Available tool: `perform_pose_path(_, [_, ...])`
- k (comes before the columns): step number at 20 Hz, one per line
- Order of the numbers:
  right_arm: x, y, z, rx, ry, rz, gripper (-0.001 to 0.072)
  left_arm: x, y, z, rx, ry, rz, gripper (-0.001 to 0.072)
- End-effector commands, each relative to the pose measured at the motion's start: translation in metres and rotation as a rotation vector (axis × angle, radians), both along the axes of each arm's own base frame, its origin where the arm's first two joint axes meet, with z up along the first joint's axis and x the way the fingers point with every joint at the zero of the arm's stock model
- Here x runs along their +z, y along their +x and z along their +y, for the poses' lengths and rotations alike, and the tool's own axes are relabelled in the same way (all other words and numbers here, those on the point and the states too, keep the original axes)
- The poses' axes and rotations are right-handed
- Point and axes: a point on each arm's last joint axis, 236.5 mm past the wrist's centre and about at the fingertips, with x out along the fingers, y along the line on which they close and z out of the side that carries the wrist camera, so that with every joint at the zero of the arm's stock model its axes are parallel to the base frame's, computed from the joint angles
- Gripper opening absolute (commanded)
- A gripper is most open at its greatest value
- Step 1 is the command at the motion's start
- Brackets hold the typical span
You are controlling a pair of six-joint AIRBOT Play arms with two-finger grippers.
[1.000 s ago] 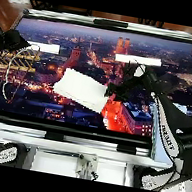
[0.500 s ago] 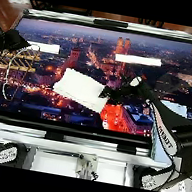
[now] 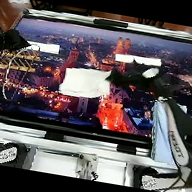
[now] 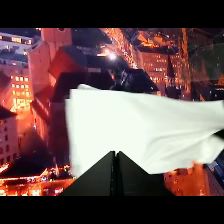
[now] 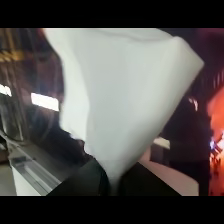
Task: Fold the shirts.
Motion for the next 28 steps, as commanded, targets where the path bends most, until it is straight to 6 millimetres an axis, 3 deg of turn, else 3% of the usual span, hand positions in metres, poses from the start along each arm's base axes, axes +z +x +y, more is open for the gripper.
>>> perform_pose_path(1, [0.09,0.018,-0.068,-0.127,0.033,-0.146,0.0069,0.0,0.0,0.0,0.0,0.0,0.001,0.004])
perform_pose_path(6, [0.137,-0.007,-0.196,-0.356,-0.054,-0.142,0.0069,0.0,0.0,0.0,-0.001,0.0,0.0,0.004])
perform_pose_path(10, [0.154,-0.033,-0.293,-0.571,-0.164,-0.153,0.0069,0.0,-0.003,-0.003,-0.01,-0.006,0.008,0.004])
perform_pose_path(12, [0.158,-0.046,-0.328,-0.654,-0.18,-0.144,0.0069,-0.001,-0.005,-0.004,-0.018,-0.007,0.017,0.004])
perform_pose_path(18, [0.149,-0.102,-0.364,-0.687,-0.254,-0.029,0.0069,-0.001,-0.006,-0.004,-0.019,-0.007,0.018,0.004])
perform_pose_path(24, [0.127,-0.182,-0.387,-0.703,-0.5,0.185,0.0069,-0.001,-0.006,-0.004,-0.036,0.01,0.005,0.004])
perform_pose_path(28, [0.117,-0.211,-0.39,-0.68,-0.564,0.297,0.0069,-0.001,-0.006,-0.004,-0.043,0.017,0.001,0.004])
